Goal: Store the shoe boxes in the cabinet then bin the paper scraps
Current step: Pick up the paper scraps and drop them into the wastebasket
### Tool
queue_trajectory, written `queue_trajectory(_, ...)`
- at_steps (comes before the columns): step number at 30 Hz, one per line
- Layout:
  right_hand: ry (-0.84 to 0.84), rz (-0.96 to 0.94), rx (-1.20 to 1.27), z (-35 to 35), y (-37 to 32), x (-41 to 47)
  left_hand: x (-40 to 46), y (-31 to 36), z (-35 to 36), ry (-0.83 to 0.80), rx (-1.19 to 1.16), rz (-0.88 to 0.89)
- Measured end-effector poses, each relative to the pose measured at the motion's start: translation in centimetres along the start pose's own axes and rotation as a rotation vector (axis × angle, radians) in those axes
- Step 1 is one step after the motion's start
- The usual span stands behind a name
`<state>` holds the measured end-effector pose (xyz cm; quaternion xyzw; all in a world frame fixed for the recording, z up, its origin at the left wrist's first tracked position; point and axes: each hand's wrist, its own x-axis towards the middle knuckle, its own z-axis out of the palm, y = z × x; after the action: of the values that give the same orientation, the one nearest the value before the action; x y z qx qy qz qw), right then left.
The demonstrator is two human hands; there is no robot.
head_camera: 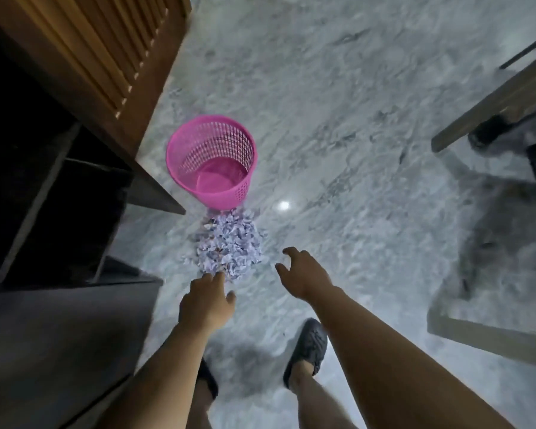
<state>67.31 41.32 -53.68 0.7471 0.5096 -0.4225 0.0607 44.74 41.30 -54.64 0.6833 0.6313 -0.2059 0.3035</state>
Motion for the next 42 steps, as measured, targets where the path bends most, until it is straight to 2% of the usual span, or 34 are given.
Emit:
queue_trajectory(5,-0.004,-0.051,-0.069,11.6,3.4,18.6,18.7,-6.9,13.5,0.037,0.074,0.064)
queue_trajectory(10,0.076,-0.105,-0.175,23.7,4.8,34.3,35.6,-14.7,23.4,0.223,0.097,0.163)
queue_trajectory(16,0.205,-0.124,-0.273,32.2,6.5,42.4,44.6,-18.0,27.7,0.183,0.008,0.292)
queue_trajectory(18,0.268,-0.163,-0.303,33.3,7.2,43.8,45.7,-17.5,28.4,0.252,0.04,0.366)
queue_trajectory(20,0.319,-0.2,-0.271,33.7,7.8,44.9,46.7,-16.7,29.0,0.341,0.072,0.426)
queue_trajectory(22,0.343,-0.235,-0.223,33.4,8.1,45.8,47.6,-16.0,29.2,0.363,0.092,0.461)
queue_trajectory(25,0.362,-0.218,-0.187,31.8,8.7,46.1,48.1,-14.6,28.6,0.245,0.067,0.485)
queue_trajectory(27,0.388,-0.224,-0.12,30.9,9.3,45.4,47.6,-13.2,27.8,0.235,0.009,0.474)
queue_trajectory(30,0.46,-0.286,0.005,29.4,10.0,44.2,46.7,-11.3,27.0,0.39,-0.072,0.543)
queue_trajectory(36,0.71,-0.379,0.328,24.8,9.0,43.6,45.3,-9.4,23.0,0.499,-0.108,0.663)
queue_trajectory(39,0.767,-0.429,0.581,21.2,5.9,41.8,43.4,-8.6,19.0,0.615,-0.232,0.68)
queue_trajectory(42,0.8,-0.577,0.814,16.2,1.3,39.1,40.6,-7.7,14.6,0.734,-0.378,0.702)
